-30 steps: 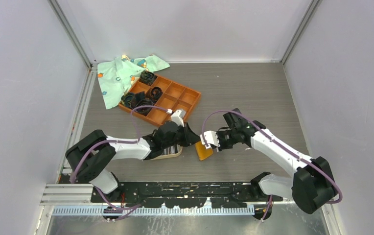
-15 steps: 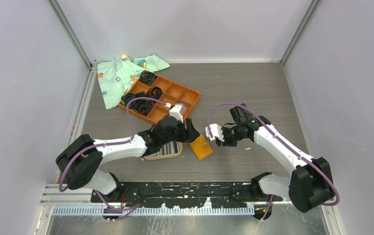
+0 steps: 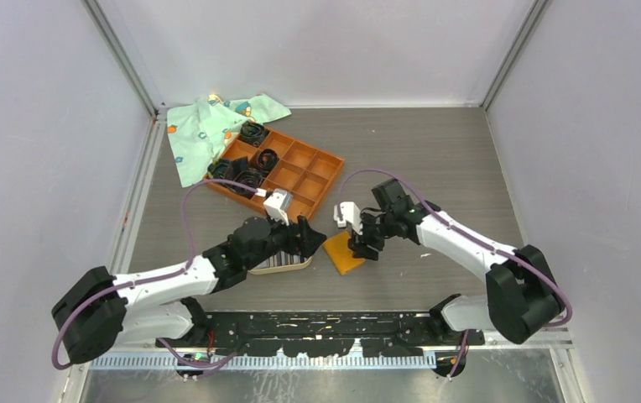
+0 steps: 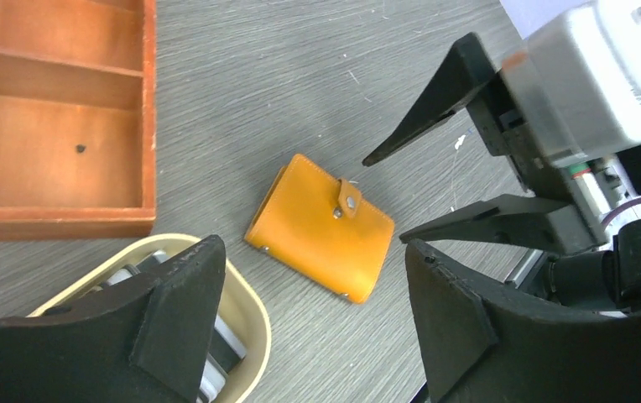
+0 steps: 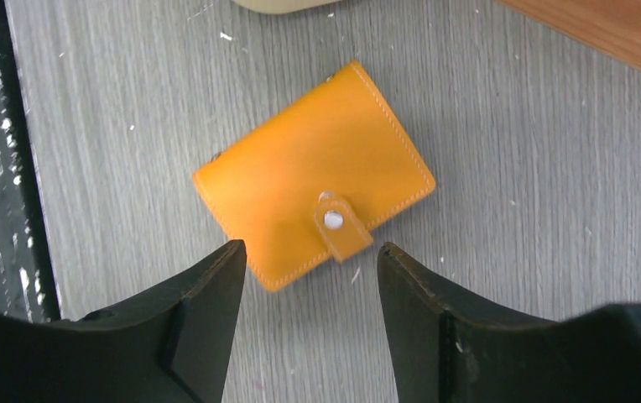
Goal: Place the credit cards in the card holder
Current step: Open the card holder at the center of the board.
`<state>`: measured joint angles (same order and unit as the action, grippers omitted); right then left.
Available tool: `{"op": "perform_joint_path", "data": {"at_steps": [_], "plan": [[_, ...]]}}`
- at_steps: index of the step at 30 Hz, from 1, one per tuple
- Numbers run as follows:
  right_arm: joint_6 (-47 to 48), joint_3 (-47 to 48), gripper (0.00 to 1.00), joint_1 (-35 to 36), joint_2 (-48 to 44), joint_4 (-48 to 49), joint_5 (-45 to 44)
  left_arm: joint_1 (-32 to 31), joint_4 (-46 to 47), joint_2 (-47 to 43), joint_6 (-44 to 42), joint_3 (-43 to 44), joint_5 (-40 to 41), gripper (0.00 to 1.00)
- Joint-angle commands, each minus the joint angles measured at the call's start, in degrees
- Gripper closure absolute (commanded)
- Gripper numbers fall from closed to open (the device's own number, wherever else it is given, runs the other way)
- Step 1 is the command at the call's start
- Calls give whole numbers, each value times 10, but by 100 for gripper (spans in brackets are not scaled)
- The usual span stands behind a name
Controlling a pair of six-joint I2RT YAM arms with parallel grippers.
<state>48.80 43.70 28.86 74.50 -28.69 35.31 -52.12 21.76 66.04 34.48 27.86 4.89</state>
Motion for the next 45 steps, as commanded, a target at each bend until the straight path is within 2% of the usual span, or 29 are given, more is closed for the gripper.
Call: {"op": "perform_joint_path", "data": {"at_steps": [1,6,8,13,17,23,26,31,38,45], "plan": [[-95,9,36,59,35,98,-104,-1,54,-52,-19,-34,40,22],[-105,22,36,90,81,104,-168,-1,50,-91,0,-65,38,23],[-105,25,40,93,92,103,-180,-1,52,-100,7,-73,34,23],[-114,38,59,94,104,99,-217,-1,62,-117,17,-86,14,24],[-122,43,80,94,100,102,-236,-1,76,-118,17,-90,-7,24],[-129,49,98,89,85,97,-242,-1,102,-100,25,-91,-36,25],[-150,57,99,73,74,87,-215,-1,117,-82,37,-87,-60,25],[-214,75,99,16,51,64,-118,-9,134,-24,61,-62,-85,25],[-284,87,99,-56,35,47,6,-42,77,51,101,6,-15,24],[-324,96,99,-85,32,40,67,-49,75,132,144,58,20,24]]}}
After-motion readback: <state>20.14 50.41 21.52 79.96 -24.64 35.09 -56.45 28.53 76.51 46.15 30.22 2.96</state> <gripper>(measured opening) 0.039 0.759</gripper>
